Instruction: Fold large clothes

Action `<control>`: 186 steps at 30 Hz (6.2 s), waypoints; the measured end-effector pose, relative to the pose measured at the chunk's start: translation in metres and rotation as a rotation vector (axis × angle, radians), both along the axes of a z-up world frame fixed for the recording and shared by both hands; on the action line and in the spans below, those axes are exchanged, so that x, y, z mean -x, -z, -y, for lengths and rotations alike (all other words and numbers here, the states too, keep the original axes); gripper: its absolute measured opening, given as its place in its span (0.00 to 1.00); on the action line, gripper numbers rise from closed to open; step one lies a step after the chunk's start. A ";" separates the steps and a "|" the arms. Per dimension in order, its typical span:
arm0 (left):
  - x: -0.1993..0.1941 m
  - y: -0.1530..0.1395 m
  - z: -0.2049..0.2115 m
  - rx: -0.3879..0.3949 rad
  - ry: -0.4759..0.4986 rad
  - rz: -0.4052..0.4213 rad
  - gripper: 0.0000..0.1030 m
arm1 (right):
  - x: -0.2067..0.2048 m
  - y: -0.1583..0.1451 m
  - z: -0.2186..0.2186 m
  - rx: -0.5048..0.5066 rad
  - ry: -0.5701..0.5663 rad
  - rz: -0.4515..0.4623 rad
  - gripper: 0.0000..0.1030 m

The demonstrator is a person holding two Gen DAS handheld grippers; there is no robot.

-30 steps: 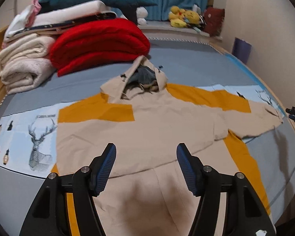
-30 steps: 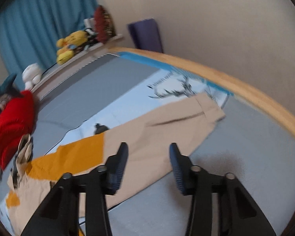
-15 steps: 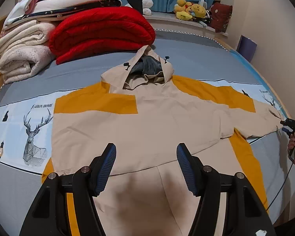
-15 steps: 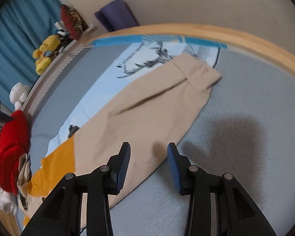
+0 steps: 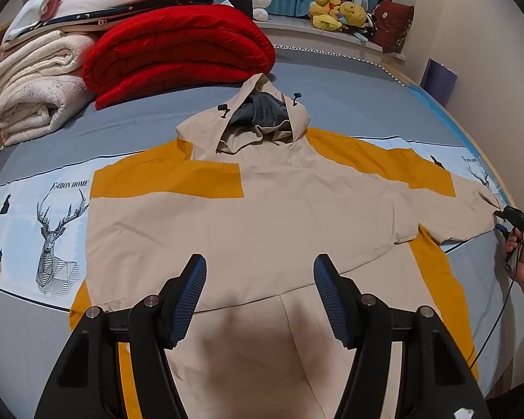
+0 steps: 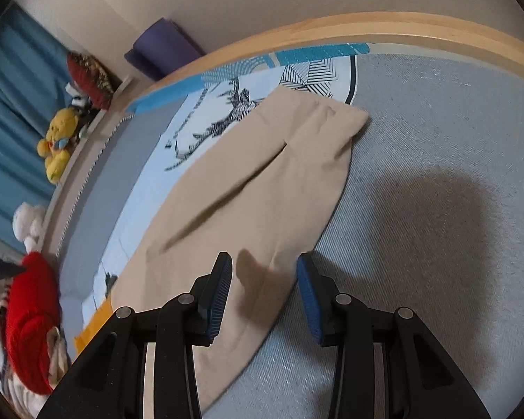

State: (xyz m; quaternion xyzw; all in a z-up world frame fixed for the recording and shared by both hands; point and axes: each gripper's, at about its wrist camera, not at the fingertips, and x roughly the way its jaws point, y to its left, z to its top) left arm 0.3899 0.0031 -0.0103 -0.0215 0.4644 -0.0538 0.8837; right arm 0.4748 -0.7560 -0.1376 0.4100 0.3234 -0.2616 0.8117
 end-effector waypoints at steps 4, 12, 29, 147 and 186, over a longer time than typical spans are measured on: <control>-0.001 0.001 0.000 0.000 0.002 -0.003 0.58 | -0.001 0.000 0.003 -0.003 0.030 0.007 0.19; -0.001 -0.006 -0.008 0.004 -0.012 0.006 0.58 | -0.019 -0.056 -0.039 0.225 -0.013 0.009 0.05; -0.022 -0.037 -0.119 0.034 -0.267 -0.026 0.57 | -0.031 -0.192 -0.501 0.573 -0.957 0.237 0.04; -0.043 0.076 -0.175 0.184 -0.339 -0.313 0.09 | -0.038 -0.046 -0.459 0.097 -0.785 -0.310 0.34; -0.064 -0.013 -0.106 -0.041 -0.141 0.070 0.20 | -0.012 -0.162 -0.497 0.612 -0.957 -0.154 0.34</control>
